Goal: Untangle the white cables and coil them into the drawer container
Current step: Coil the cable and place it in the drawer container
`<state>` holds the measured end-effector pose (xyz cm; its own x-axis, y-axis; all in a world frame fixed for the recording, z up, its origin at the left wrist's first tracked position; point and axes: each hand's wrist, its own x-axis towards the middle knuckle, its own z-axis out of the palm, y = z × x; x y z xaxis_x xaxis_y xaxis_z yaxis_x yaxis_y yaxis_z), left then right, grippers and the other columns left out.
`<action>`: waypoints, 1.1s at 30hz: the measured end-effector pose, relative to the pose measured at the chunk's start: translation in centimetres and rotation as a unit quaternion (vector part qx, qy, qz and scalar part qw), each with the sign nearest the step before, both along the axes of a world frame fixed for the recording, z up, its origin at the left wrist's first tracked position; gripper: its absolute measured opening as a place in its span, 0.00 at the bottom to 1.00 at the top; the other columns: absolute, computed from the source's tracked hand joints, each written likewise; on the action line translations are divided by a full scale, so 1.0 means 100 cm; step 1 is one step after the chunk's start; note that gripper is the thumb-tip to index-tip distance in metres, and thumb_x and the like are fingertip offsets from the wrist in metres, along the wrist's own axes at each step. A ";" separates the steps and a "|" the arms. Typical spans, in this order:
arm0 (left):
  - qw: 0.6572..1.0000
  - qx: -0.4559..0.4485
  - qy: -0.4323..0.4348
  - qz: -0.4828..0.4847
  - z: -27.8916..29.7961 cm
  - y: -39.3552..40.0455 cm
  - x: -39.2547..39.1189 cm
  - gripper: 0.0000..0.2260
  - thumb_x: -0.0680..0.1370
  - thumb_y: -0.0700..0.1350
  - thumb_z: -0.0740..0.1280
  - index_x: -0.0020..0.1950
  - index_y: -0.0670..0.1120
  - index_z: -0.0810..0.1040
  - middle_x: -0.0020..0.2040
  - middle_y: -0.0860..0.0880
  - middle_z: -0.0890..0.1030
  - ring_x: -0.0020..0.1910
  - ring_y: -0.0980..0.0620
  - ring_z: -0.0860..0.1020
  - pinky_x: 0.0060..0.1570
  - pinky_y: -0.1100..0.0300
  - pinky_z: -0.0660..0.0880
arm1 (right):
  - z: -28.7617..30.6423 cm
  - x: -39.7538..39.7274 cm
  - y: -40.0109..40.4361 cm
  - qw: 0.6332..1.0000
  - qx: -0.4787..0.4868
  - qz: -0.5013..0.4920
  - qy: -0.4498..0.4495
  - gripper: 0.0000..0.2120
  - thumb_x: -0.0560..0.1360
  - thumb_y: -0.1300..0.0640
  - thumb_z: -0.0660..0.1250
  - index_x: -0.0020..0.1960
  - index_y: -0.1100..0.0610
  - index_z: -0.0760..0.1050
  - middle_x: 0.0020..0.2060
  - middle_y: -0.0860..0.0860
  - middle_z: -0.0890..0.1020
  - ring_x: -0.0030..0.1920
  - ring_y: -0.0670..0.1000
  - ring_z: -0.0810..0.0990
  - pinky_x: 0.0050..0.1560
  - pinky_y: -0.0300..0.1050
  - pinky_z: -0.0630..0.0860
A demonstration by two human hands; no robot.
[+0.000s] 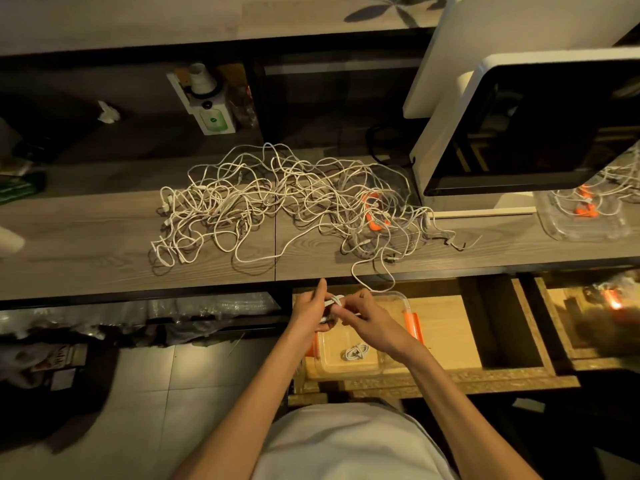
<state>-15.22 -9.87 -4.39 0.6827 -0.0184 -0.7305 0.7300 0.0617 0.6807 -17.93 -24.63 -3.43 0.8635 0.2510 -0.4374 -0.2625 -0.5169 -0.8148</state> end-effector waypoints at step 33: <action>0.953 0.194 0.098 -0.212 -0.142 -0.039 -0.050 0.08 0.84 0.45 0.63 0.55 0.46 0.81 0.49 0.47 0.81 0.51 0.48 0.79 0.50 0.51 0.80 | -0.161 -0.024 -0.012 0.973 -0.162 -0.019 0.163 0.15 0.75 0.54 0.73 0.60 0.57 0.82 0.57 0.58 0.83 0.58 0.57 0.79 0.61 0.49 0.76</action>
<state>-20.18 -13.77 -18.56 0.5244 0.0348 -0.8507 0.7484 -0.4953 0.4411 -20.36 -25.81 -19.51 0.6715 0.0244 -0.7406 -0.5043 -0.7173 -0.4809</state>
